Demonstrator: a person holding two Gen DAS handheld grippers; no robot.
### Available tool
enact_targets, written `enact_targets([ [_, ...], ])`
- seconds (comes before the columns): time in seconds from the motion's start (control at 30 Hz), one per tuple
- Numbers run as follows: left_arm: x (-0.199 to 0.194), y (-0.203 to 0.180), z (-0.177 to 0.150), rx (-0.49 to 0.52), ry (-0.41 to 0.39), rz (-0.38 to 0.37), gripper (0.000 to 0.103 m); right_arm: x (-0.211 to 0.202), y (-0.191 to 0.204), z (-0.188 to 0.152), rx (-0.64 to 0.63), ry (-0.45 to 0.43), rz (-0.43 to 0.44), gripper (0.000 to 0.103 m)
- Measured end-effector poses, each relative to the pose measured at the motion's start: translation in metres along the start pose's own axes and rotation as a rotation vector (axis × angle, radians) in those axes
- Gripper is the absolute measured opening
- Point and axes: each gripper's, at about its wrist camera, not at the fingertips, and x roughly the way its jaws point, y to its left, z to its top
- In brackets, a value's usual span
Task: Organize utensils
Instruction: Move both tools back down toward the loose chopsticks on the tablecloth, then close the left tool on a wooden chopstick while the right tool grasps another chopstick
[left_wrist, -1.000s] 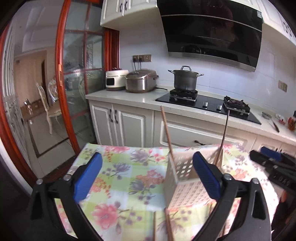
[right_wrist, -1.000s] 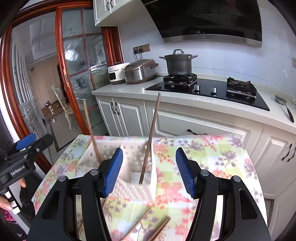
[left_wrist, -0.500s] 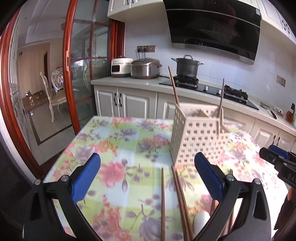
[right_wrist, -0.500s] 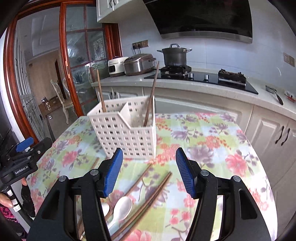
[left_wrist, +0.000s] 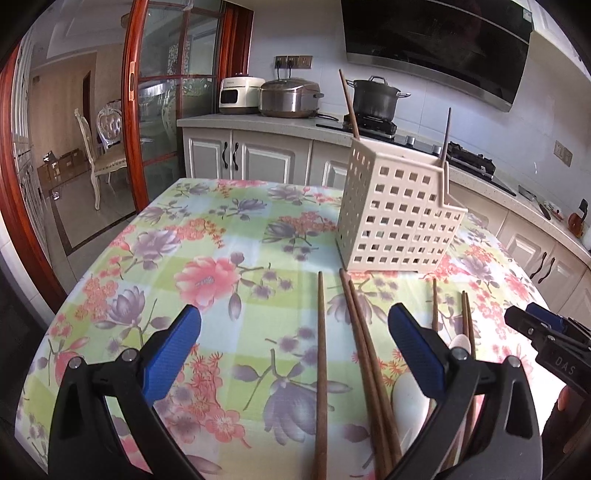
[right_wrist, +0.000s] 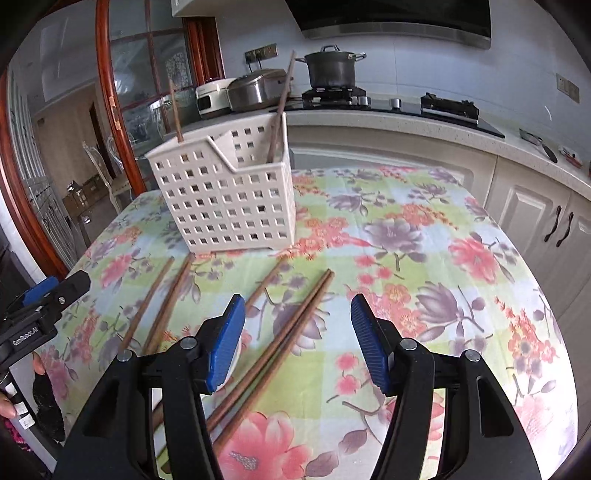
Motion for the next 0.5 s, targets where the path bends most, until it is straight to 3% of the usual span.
enact_targets([
  [0.1, 0.003, 0.0, -0.004, 0.005, 0.018, 0.003, 0.098, 0.008, -0.005, -0.006, 0.008, 0.045, -0.027, 0.056],
  [0.33, 0.006, 0.002, -0.008, 0.009, 0.032, 0.01, 0.098, 0.031, -0.009, -0.018, 0.046, 0.16, -0.017, 0.031],
  [0.5, 0.009, 0.004, -0.011, 0.017, 0.039, 0.013, 0.098, 0.039, -0.004, -0.018, 0.065, 0.177, 0.002, 0.026],
])
